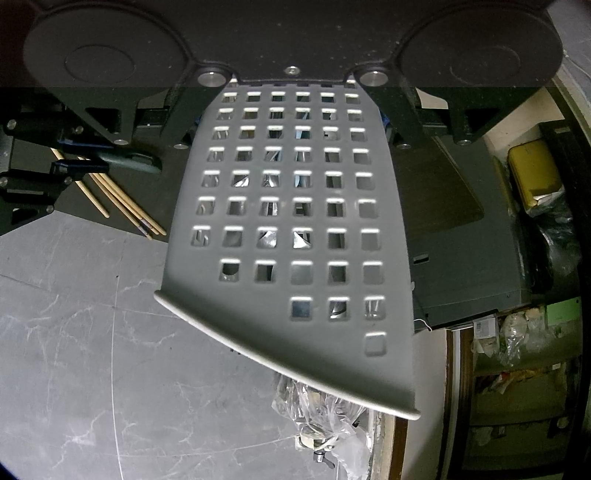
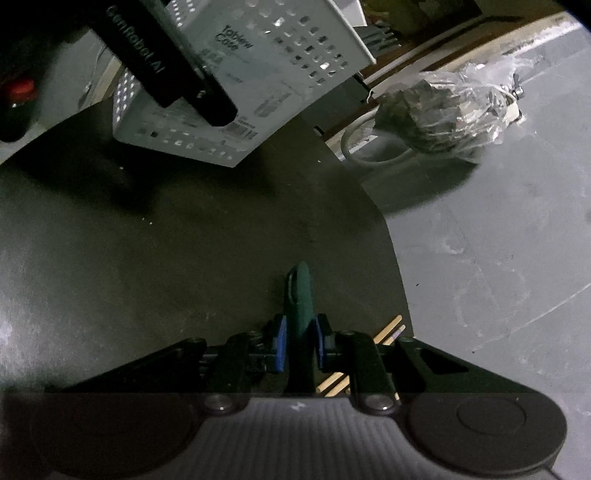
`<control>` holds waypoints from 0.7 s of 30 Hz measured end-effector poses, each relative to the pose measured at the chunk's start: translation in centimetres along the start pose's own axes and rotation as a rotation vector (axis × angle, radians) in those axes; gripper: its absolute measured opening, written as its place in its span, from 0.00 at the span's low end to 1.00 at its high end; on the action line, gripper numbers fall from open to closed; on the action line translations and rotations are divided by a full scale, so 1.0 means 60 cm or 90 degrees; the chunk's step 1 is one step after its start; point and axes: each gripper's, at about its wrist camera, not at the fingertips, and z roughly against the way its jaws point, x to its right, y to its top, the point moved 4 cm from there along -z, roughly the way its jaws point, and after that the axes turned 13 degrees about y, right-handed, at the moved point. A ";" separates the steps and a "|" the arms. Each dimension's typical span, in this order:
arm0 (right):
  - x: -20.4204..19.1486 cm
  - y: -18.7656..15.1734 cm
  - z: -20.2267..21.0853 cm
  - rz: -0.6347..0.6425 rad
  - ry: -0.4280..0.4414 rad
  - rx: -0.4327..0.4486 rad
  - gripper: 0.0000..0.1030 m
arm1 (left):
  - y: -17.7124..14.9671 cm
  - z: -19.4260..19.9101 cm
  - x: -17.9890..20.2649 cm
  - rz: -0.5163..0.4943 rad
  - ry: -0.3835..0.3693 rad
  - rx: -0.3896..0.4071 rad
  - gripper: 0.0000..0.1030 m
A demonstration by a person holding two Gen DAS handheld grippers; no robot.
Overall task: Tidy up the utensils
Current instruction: 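Lift the green-handled knife off the table with the right gripper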
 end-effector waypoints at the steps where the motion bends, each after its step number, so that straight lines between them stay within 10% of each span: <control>1: -0.003 -0.001 0.001 0.003 -0.001 0.000 0.17 | 0.000 0.000 -0.001 0.000 0.000 0.000 0.74; 13: 0.050 0.002 0.017 -0.121 0.126 0.005 0.12 | -0.001 0.000 -0.001 0.000 -0.001 0.001 0.74; 21: 0.145 -0.027 -0.001 -0.368 0.285 0.015 0.12 | -0.002 0.000 0.001 -0.002 0.000 0.001 0.74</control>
